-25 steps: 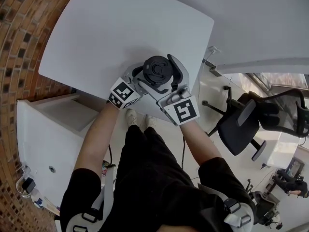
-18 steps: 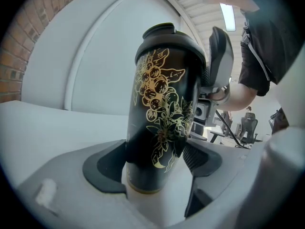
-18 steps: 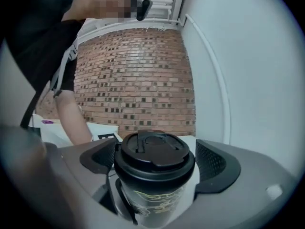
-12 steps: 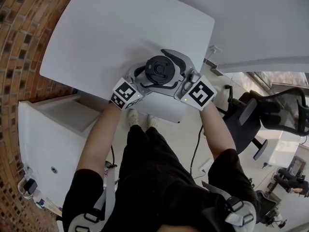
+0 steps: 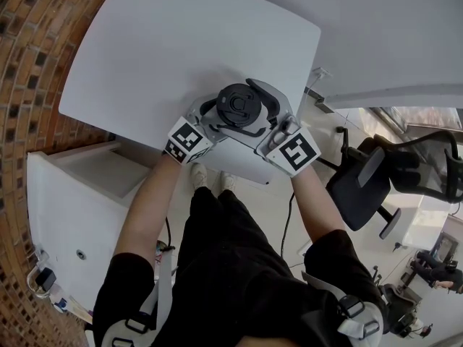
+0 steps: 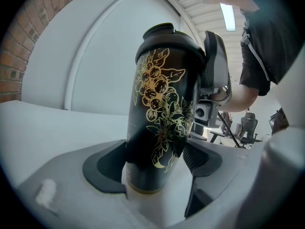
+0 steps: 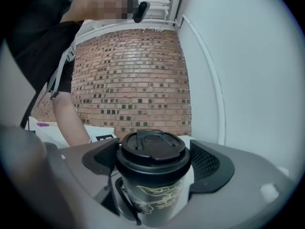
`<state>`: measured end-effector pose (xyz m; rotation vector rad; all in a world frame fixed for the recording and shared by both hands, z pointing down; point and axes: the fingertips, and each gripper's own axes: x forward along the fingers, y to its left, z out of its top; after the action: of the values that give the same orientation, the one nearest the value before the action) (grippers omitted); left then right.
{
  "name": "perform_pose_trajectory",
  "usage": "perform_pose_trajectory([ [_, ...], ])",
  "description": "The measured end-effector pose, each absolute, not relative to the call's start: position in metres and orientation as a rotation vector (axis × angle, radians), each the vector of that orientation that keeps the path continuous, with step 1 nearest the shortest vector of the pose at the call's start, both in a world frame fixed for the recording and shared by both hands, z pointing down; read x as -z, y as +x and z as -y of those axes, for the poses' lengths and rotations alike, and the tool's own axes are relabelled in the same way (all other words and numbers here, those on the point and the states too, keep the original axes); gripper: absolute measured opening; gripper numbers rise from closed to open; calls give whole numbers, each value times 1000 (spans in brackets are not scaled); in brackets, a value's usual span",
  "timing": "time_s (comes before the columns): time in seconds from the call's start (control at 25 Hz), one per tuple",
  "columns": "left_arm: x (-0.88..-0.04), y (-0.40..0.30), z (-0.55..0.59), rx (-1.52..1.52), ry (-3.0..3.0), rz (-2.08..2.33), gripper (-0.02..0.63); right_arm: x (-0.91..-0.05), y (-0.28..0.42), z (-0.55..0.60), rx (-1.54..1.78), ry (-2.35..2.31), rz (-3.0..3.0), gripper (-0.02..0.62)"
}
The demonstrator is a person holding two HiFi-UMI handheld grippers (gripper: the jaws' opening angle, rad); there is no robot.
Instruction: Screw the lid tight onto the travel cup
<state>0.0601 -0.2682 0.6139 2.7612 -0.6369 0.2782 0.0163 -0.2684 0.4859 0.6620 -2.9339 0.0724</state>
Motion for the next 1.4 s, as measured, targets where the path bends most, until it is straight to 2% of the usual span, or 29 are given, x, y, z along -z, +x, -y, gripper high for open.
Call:
perform_pose_trajectory([
  [0.48,-614,61,268,-280,2763,637,377,-489,29,268,-107,1190,2826,426],
  [0.56,-614,61,269,-279,2761,638,377,-490,28,266,-138,1151,2848,434],
  [0.64,-613,61,268,-278,2761,638,377,-488,26,262,-177,1011,2908,494],
  [0.96,-613,62,269,-281,2763,637,377,-487,19,264,-125,342,2896,494],
  [1.4,-613,60,268,-279,2764,638,377,-490,15,267,-78,571,2902,459],
])
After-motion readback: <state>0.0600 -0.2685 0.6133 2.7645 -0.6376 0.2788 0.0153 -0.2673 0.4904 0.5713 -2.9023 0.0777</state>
